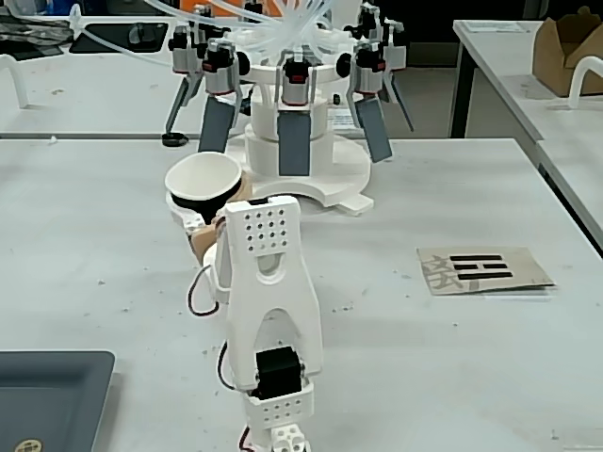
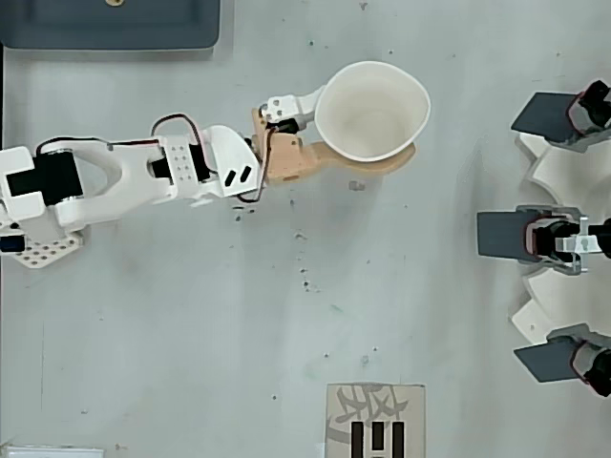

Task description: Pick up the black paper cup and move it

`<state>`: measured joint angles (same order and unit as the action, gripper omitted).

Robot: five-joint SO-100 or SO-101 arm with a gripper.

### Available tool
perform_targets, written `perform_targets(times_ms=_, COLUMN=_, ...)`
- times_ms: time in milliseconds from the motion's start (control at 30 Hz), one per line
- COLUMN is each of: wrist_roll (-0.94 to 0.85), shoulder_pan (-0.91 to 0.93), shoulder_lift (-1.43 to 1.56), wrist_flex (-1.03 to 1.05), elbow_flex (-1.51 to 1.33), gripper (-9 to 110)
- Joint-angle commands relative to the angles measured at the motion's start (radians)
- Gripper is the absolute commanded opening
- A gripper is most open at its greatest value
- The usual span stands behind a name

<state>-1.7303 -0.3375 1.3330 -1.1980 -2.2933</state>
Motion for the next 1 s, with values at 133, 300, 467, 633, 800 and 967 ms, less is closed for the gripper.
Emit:
perform_targets(times_ms=133, wrist_roll=-0.006, shoulder_pan=0.038, shoulder_lift=0.127, wrist_flex=-0.064, elbow_flex=-0.084, gripper=8)
perform_targets(times_ms=300, wrist_roll=-0.006, shoulder_pan=0.058, shoulder_lift=0.169, wrist_flex=-0.089, elbow_flex=-0.156, gripper=7)
perform_targets(times_ms=467, wrist_roll=-0.006, shoulder_pan=0.083, shoulder_lift=0.209, wrist_flex=-0.1, elbow_flex=-0.195, gripper=7)
perform_targets(times_ms=633, wrist_roll=-0.003, shoulder_pan=0.107, shoulder_lift=0.249, wrist_flex=-0.1, elbow_flex=-0.233, gripper=6)
perform_targets(times_ms=800, wrist_roll=-0.002, shoulder_pan=0.135, shoulder_lift=0.285, wrist_flex=-0.1, elbow_flex=-0.281, gripper=7)
perform_targets(times_ms=967, wrist_roll=0.006, shoulder_pan=0.166, shoulder_lift=0.31, wrist_flex=-0.1, elbow_flex=-0.311, gripper=7)
